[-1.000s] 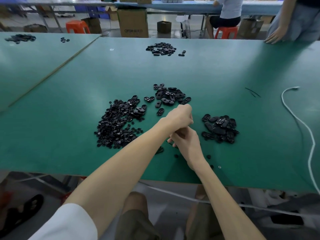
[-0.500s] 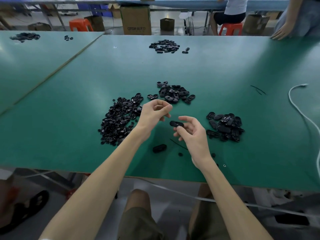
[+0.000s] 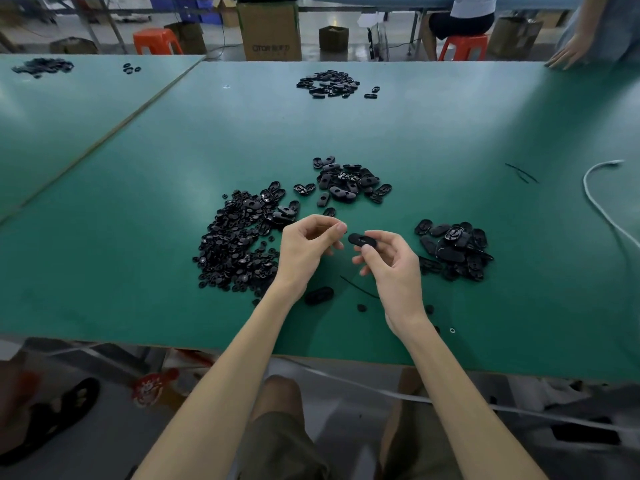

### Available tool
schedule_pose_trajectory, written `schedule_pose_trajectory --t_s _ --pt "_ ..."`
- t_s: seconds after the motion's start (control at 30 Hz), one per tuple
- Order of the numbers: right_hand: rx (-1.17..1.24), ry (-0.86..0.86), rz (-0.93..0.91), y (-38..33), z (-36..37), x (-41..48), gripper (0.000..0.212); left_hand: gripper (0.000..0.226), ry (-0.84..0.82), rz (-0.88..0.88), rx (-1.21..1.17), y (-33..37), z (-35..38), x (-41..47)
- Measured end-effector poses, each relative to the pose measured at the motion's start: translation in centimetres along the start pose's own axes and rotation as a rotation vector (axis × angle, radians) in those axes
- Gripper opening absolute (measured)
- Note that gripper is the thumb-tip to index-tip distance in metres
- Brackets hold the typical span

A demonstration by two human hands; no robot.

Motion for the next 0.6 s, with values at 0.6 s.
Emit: schedule_pose_trajectory --t_s 0.6 --pt "-0.043 0.014 -0.014 0.3 -0.1 0.1 0.021 0.006 -0.077 0.061 0.143 0.7 1.2 -0.1"
Point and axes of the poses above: each hand's wrist, its own x-axis towards the middle knuckle, its own z-axis out of the palm, y = z × x, the point moved 9 cm from there along x, towards the middle knuckle, and after that the axes turned 3 degrees about -y, right-handed, at the moved point
